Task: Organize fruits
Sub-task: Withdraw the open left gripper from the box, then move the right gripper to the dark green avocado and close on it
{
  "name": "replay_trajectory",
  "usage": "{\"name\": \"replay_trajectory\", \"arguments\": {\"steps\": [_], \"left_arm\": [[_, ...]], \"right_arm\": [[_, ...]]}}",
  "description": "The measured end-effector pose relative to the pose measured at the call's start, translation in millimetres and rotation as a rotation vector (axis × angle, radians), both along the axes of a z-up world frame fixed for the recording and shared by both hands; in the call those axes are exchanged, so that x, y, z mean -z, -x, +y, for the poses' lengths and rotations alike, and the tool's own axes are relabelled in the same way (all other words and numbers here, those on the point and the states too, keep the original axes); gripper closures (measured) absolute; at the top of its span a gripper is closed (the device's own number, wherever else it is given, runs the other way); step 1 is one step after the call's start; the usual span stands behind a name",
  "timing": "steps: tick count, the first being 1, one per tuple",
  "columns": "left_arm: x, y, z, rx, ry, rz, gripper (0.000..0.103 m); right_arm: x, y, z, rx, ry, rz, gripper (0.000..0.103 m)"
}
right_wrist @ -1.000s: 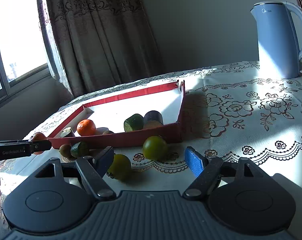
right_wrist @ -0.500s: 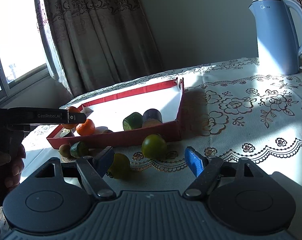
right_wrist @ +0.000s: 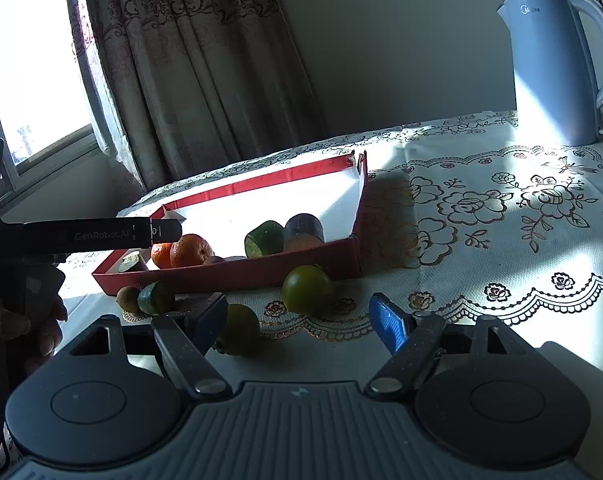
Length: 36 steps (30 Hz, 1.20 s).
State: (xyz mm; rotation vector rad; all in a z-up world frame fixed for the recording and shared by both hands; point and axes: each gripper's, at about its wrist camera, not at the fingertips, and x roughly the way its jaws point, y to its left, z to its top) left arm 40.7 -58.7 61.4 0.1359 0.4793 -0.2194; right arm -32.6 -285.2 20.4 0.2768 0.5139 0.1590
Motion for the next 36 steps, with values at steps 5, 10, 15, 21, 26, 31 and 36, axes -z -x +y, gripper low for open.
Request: {"name": "replay_trajectory", "arguments": {"steps": [5, 10, 15, 21, 26, 31, 36], "left_arm": [[2.7, 35.2, 34.3, -0.076, 0.001, -0.021, 0.0], [12.2, 59.4, 69.0, -0.175, 0.02, -0.011, 0.0], [28.9, 61.7, 95.5, -0.263, 0.029, 0.023, 0.0], [43.9, 48.7, 120.8, -0.332, 0.087, 0.107, 0.0], [51.8, 38.7, 124.9, -0.342, 0.103, 0.203, 0.0], [52.7, 38.3, 123.3, -0.339, 0.094, 0.206, 0.0], [52.3, 39.3, 124.7, -0.336, 0.108, 0.202, 0.0]], "right_arm": [[0.2, 0.9, -1.3, 0.004, -0.006, -0.009, 0.025], [-1.1, 2.6, -1.3, 0.003, -0.006, -0.022, 0.025], [-2.9, 6.2, -0.7, 0.009, -0.003, -0.051, 0.025], [-8.9, 14.0, 11.5, -0.004, 0.043, -0.111, 0.025], [-17.2, 14.8, 46.1, -0.096, 0.061, -0.115, 0.025], [-29.0, 5.7, 96.5, -0.186, 0.183, -0.108, 0.025], [-31.2, -14.3, 125.7, -0.211, 0.263, -0.084, 0.025]]}}
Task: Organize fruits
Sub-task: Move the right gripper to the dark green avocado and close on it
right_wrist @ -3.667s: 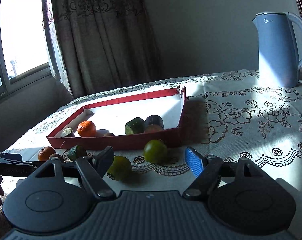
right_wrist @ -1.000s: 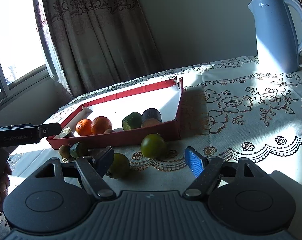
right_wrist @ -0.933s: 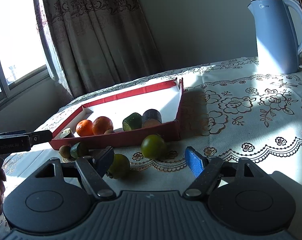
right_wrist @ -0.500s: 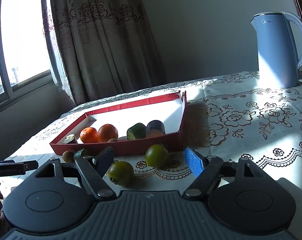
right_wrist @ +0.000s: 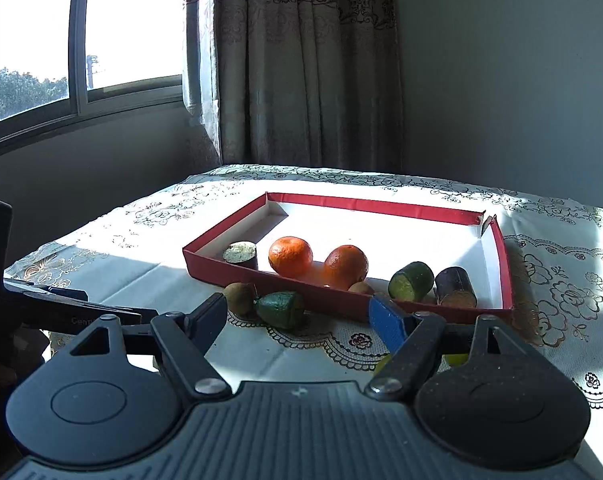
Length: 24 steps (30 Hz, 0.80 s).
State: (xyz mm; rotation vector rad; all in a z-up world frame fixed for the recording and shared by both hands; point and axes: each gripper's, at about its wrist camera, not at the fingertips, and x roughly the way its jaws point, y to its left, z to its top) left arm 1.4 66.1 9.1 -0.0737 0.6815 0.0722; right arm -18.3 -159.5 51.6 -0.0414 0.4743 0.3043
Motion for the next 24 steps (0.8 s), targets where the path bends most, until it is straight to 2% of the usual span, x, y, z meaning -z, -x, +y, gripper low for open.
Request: {"name": "replay_trajectory", "arguments": {"steps": [7, 19, 21, 23, 24], "left_arm": [[-0.7, 0.4, 3.1, 0.001, 0.023, -0.011, 0.0], [-0.8, 1.4, 4.4, 0.0, 0.036, -0.018, 0.0], [-0.9, 1.4, 4.2, 0.0, 0.034, -0.018, 0.0], [-0.9, 1.6, 4.5, 0.0, 0.035, -0.018, 0.0], [-0.8, 1.5, 4.2, 0.0, 0.035, -0.018, 0.0]], "right_arm": [[19.9, -31.8, 22.6, -0.001, 0.075, 0.081, 0.025], [26.1, -46.7, 35.6, 0.014, 0.112, 0.103, 0.025], [27.4, -48.1, 36.8, 0.02, 0.122, 0.113, 0.033], [29.2, -50.8, 36.5, 0.023, 0.123, 0.131, 0.045], [29.9, -51.8, 36.2, 0.023, 0.12, 0.138, 0.045]]}}
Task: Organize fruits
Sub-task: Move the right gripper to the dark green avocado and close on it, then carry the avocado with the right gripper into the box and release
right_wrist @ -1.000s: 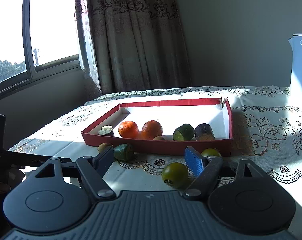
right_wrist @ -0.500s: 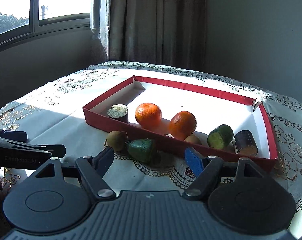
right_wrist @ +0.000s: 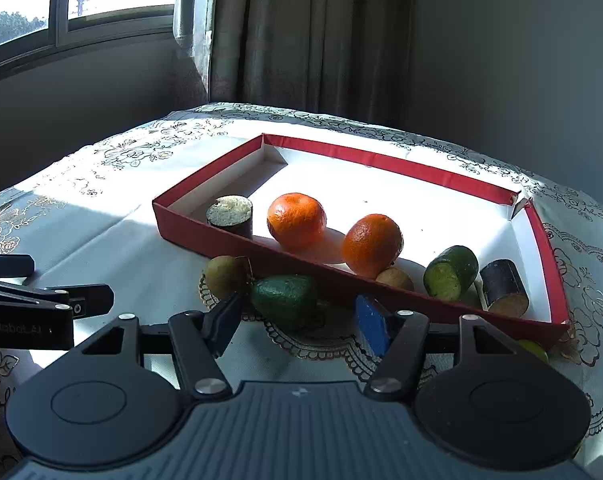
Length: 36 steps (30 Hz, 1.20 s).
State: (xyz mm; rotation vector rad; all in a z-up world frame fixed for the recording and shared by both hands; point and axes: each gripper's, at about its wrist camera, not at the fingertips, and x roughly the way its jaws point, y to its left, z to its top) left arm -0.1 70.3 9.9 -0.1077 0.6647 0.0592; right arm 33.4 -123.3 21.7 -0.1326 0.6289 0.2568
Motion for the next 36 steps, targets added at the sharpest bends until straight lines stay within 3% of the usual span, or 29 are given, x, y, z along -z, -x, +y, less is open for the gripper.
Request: {"name": "replay_trajectory", "arguments": {"steps": [7, 10, 17, 30, 36], "left_arm": [[-0.1, -0.1, -0.5, 0.0, -0.003, 0.002, 0.0], [-0.1, 0.1, -0.7, 0.0, -0.005, 0.002, 0.0], [-0.1, -0.1, -0.9, 0.0, -0.005, 0.002, 0.0], [-0.2, 0.2, -1.2, 0.0, -0.011, 0.005, 0.0], [0.1, 0.1, -1.6, 0.0, -0.016, 0.007, 0.0]], "right_arm": [[0.5, -5.2, 3.7, -0.024, -0.001, 0.017, 0.046], [1.4, -9.7, 6.0, -0.034, -0.007, 0.036, 0.064], [0.3, -9.2, 2.8, -0.035, -0.033, 0.039, 0.066], [-24.3, 28.0, -23.7, -0.012, -0.101, -0.097, 0.066], [-31.2, 23.6, -42.0, 0.041, -0.098, -0.138, 0.066]]}}
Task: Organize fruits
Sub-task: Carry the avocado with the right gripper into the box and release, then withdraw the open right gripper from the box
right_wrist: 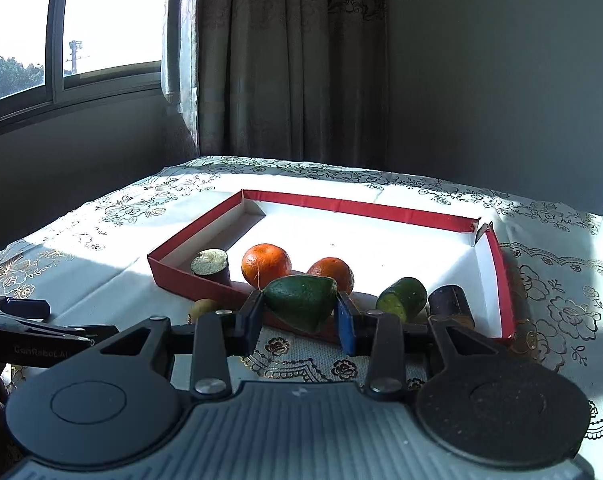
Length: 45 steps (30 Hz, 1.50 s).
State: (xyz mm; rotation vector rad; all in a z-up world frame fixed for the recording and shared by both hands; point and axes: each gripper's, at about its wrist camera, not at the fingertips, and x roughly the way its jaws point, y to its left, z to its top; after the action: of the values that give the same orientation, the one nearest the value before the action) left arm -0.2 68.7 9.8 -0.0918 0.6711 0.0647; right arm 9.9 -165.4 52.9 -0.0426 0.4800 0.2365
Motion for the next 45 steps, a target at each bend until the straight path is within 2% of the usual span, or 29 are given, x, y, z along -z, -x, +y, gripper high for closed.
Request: {"name": "replay_trajectory", "arguments": {"steps": [13, 17, 24, 31, 40, 45], "left_arm": [[0.5, -0.8, -1.3, 0.002, -0.013, 0.006, 0.0], [0.6, -1.5, -2.5, 0.005, -0.024, 0.011, 0.0], [1.8, -2.4, -4.8, 0.009, -0.049, 0.021, 0.0], [2.2, -2.7, -5.1, 0.01, -0.055, 0.024, 0.0], [2.1, -2.6, -5.2, 0.01, -0.055, 0.024, 0.0], [2.1, -2.6, -5.1, 0.01, -0.055, 0.024, 0.0]], "right_arm": [[-20.7, -21.9, -6.5, 0.042, -0.024, -0.074, 0.066], [-20.1, -41.6, -15.9, 0.078, -0.014, -0.061, 0.066], [-0.5, -72.9, -28.6, 0.124, -0.011, 0.002, 0.066], [11.6, -78.9, -30.0, 0.13, 0.0, 0.031, 0.066], [15.9, -85.8, -37.0, 0.14, -0.039, 0.054, 0.065], [12.2, -82.7, -39.0, 0.145, -0.051, 0.044, 0.06]]}}
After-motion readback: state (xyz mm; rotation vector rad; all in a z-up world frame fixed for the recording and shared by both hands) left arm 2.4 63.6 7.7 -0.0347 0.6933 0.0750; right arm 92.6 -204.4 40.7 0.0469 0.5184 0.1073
